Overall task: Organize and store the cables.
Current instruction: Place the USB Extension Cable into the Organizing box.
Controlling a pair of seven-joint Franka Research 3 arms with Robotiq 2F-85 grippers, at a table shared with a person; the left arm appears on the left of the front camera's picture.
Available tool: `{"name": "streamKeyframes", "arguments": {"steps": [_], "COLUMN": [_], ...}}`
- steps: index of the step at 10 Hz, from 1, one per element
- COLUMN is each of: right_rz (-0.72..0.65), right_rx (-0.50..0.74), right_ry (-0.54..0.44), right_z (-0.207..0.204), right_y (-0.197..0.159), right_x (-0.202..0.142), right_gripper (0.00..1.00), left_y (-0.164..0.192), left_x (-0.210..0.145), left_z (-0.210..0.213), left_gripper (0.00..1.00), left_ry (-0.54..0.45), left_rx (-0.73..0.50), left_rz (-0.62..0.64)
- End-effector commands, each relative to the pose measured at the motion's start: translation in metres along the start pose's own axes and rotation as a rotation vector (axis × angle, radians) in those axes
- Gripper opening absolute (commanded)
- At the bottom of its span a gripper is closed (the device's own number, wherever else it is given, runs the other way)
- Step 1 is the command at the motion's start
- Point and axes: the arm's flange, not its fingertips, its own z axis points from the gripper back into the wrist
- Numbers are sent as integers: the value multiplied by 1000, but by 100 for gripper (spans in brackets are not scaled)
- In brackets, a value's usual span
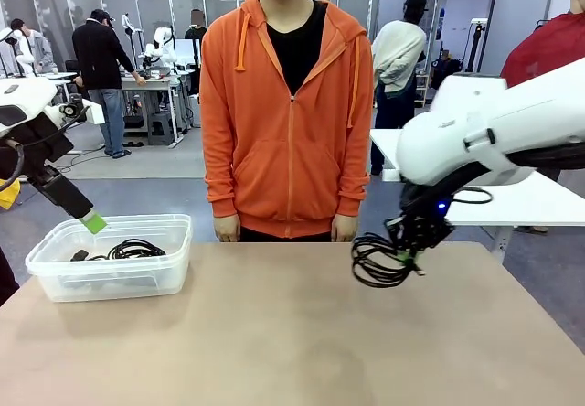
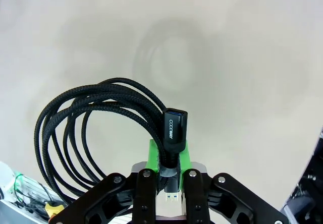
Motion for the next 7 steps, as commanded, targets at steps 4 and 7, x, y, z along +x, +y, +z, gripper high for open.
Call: {"name": "streamKeyframes", "arguments": {"steps": [4, 7], "right_rz": [85, 77], "right_rx": [7, 7], "right_ry": [-46, -36], "right_z": [-44, -70], "right_y": [111, 153], "right_x": [-1, -2], "right_gripper": [5, 5], "left_y": [0, 0], "left_x": [2, 2], "left_z": [1, 1], "left_gripper": [100, 100], "left_ry": [11, 11], "left_rx": [9, 9], "left_rz": [1, 1]}}
